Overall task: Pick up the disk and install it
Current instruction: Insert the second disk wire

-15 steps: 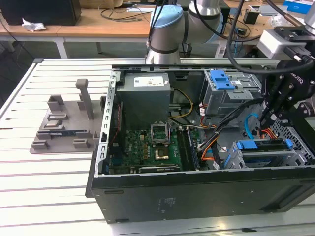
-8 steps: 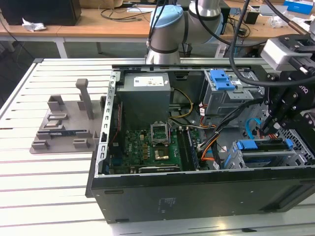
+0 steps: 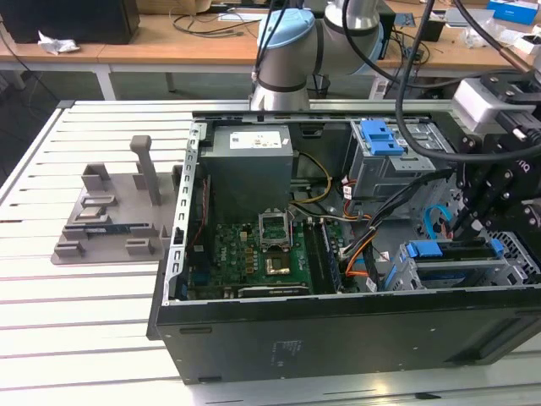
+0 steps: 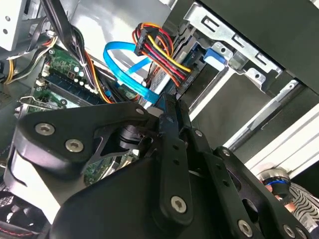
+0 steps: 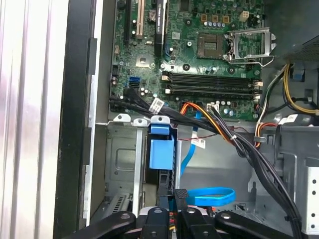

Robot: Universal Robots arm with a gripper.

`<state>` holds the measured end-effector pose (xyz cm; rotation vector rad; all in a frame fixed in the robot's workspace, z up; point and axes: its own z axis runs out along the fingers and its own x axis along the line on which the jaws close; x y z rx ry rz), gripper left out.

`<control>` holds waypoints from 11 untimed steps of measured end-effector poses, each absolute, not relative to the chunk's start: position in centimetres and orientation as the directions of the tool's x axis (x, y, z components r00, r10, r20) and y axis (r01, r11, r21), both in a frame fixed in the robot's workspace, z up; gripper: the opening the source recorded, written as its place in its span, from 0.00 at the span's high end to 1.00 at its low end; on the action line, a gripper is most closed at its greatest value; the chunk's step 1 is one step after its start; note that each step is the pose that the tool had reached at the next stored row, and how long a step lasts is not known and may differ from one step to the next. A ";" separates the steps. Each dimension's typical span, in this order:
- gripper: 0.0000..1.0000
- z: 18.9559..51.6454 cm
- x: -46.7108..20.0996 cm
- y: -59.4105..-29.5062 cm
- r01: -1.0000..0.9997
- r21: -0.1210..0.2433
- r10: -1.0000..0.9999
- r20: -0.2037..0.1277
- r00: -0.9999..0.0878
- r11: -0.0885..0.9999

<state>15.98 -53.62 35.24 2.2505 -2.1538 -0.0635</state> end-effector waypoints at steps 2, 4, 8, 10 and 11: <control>0.84 35.0 16.0 -53.6 -0.998 0.047 -0.999 -0.011 0.043 -0.043; 0.84 34.8 16.1 -53.6 -0.998 0.047 -0.999 -0.012 0.043 -0.043; 0.84 34.4 16.3 -53.6 -0.998 0.047 -0.999 -0.011 0.042 -0.043; 0.84 34.1 16.3 -53.6 -0.998 0.047 -0.999 -0.012 0.043 -0.043; 0.84 34.0 16.3 -53.6 -0.998 0.047 -0.999 -0.011 0.043 -0.043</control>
